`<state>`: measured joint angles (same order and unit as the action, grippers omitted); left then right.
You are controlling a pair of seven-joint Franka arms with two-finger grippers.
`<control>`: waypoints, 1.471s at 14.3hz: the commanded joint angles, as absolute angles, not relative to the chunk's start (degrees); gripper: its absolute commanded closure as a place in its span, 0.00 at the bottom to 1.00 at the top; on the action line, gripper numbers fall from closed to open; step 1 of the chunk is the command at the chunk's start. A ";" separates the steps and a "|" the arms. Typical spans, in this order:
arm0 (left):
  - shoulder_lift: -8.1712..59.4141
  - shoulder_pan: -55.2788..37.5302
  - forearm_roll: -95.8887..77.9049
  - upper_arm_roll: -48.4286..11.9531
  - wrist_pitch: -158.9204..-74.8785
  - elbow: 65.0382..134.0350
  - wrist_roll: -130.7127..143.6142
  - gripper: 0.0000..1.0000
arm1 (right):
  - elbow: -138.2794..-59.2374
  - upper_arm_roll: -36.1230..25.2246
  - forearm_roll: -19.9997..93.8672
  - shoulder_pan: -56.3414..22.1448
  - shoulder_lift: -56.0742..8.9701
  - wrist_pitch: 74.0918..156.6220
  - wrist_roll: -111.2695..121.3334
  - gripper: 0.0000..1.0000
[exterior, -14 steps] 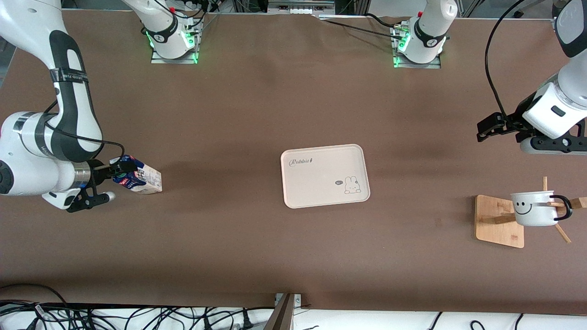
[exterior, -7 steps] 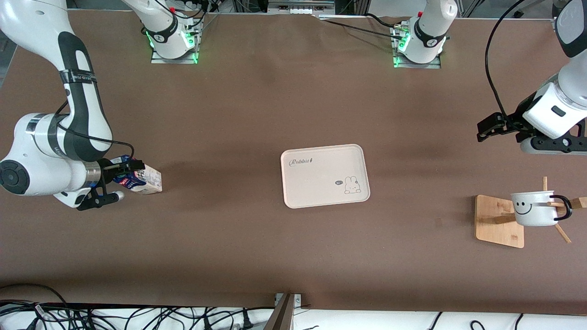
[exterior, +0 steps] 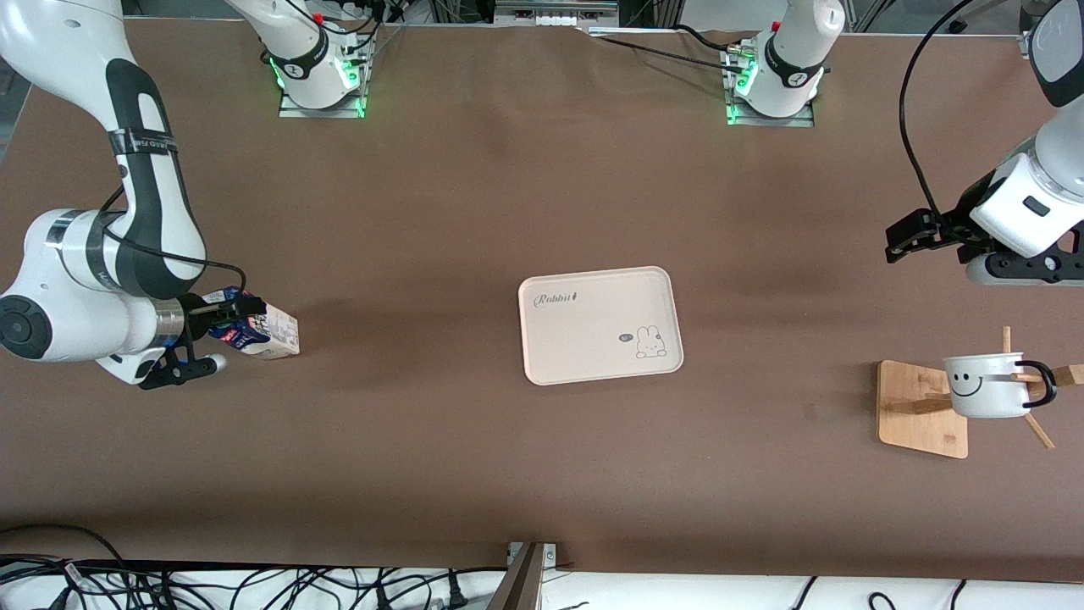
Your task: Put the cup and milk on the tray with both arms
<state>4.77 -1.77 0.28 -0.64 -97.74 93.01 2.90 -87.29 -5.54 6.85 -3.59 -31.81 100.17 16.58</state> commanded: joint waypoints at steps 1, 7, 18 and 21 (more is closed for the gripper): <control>4.39 -1.93 1.49 -0.96 -97.65 92.55 3.60 0.00 | -88.77 -5.45 6.94 -3.16 -30.59 100.72 16.17 0.00; 4.39 -1.93 1.49 -0.88 -97.03 92.46 4.31 0.00 | -88.68 -5.45 6.94 -3.08 -30.85 101.25 17.14 0.42; 4.40 -1.06 1.49 -0.35 -96.50 92.46 3.34 0.00 | -88.59 -5.45 7.03 -3.52 -30.59 101.25 16.26 0.64; 4.40 -0.97 1.49 -0.18 -96.42 92.46 3.34 0.00 | -88.25 -5.45 7.03 -3.52 -30.59 100.99 16.26 0.64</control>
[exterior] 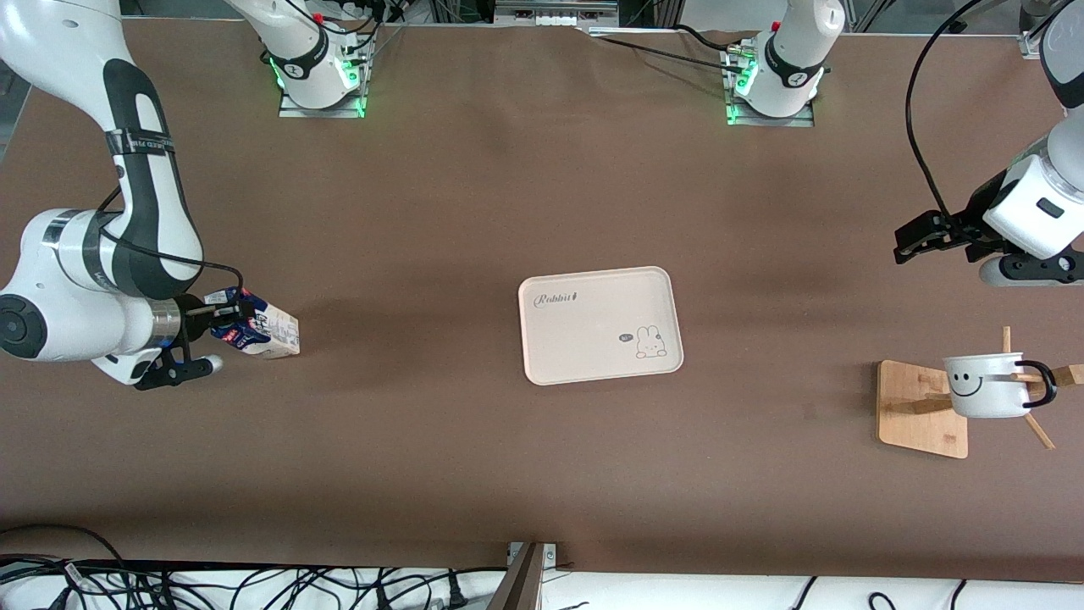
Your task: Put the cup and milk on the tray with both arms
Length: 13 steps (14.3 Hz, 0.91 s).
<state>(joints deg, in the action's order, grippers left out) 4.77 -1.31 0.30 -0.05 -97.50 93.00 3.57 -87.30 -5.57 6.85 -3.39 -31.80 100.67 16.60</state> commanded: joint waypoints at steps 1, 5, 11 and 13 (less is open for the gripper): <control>4.39 -0.97 1.49 -0.18 -96.42 92.37 3.51 0.00 | -87.98 -5.45 7.29 -3.52 -30.24 100.73 16.17 0.64; 4.66 0.26 1.41 -0.17 -96.42 90.62 4.04 0.00 | -84.56 -5.19 8.17 -3.52 -28.05 97.31 16.09 0.63; 4.66 1.14 0.79 -0.09 -95.54 90.44 4.22 0.00 | -75.70 0.78 14.13 -3.78 -25.14 87.90 -1.01 0.63; 4.66 1.41 0.70 -0.09 -95.45 89.65 4.22 0.00 | -73.66 4.55 15.12 -3.78 -25.14 87.19 -7.79 0.63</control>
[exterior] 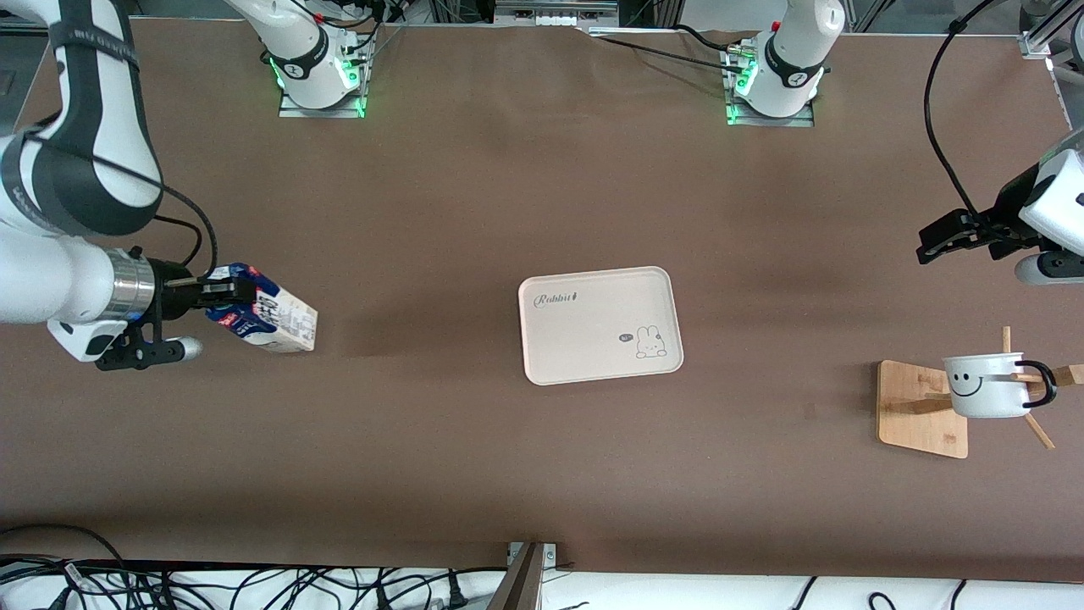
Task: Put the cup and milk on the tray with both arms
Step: 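Carry the milk carton with the right gripper over the white tray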
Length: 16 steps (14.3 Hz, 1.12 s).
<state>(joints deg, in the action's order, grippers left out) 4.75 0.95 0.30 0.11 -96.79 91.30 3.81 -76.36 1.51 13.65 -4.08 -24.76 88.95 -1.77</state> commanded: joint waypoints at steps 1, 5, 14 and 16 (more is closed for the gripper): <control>4.66 1.41 0.70 -0.09 -95.28 89.56 4.22 0.00 | -73.48 7.18 14.86 -3.78 -25.14 86.93 -9.56 0.63; 4.66 1.41 0.88 -0.18 -95.27 89.47 4.13 0.00 | -73.39 13.09 11.70 -7.36 -25.14 85.17 -9.67 0.63; 4.66 1.23 0.97 -0.61 -95.27 89.47 4.22 0.00 | -67.86 13.27 10.63 -19.24 -31.45 96.05 -20.10 0.63; 4.66 1.23 1.05 -0.62 -95.27 89.47 4.22 0.00 | -67.94 13.18 10.63 -21.17 -33.39 99.56 -24.07 0.63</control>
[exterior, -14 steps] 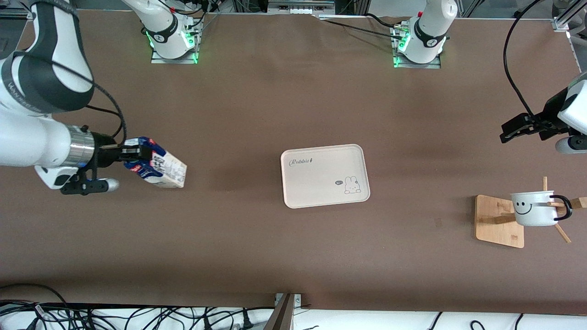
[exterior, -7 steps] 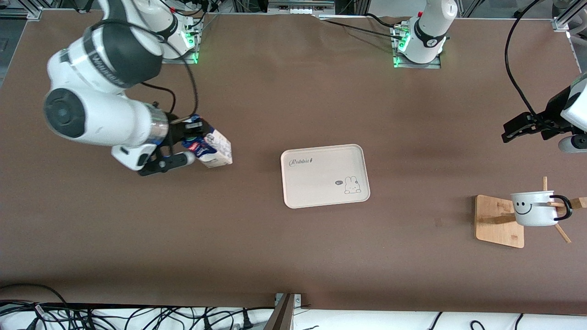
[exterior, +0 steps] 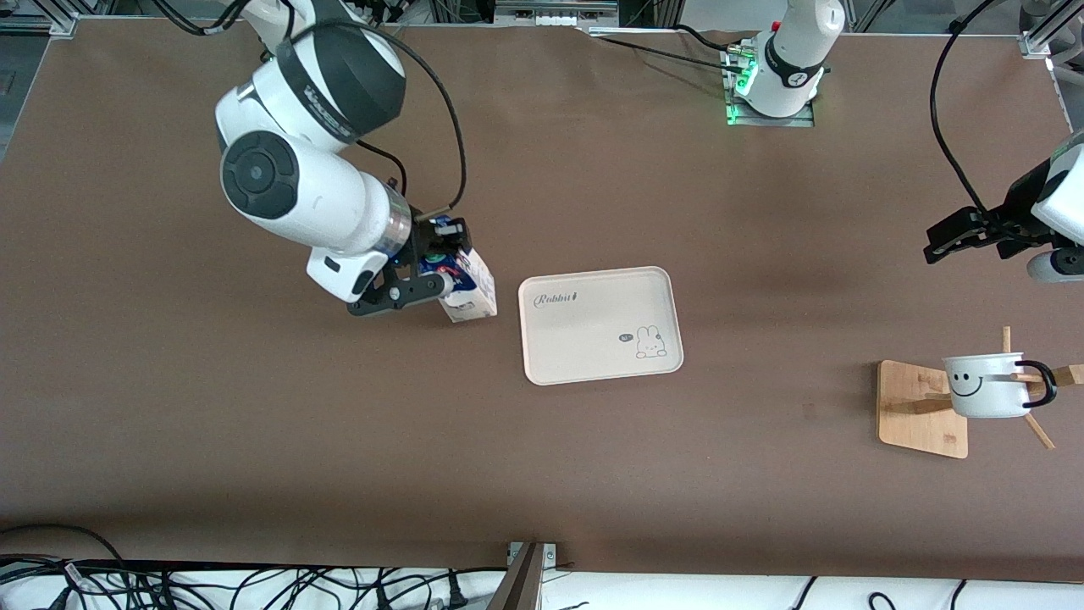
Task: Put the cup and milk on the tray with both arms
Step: 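Carry the milk carton with the right gripper over the white tray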
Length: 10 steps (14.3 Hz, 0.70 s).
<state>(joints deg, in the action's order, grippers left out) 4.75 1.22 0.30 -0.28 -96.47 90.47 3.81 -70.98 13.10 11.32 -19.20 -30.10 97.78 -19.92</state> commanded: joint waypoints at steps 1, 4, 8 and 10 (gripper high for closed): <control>4.66 1.23 1.05 -0.62 -95.27 89.47 4.13 0.00 | -67.94 13.18 10.55 -22.40 -33.92 100.97 -25.13 0.63; 4.57 1.49 0.53 -0.18 -95.27 88.51 4.04 0.00 | -67.94 13.10 10.55 -27.14 -35.50 104.49 -30.13 0.63; 4.83 1.41 0.62 -0.18 -95.19 87.98 4.13 0.00 | -67.94 13.01 8.18 -30.06 -38.32 108.71 -33.66 0.63; 4.83 1.41 0.62 -0.18 -95.19 87.98 4.13 0.00 | -68.03 12.92 8.00 -29.88 -39.46 109.86 -33.58 0.63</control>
<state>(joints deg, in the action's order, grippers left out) 4.74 1.34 0.30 -0.09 -96.41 89.05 3.81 -69.95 13.15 8.70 -30.29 -37.65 109.32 -33.10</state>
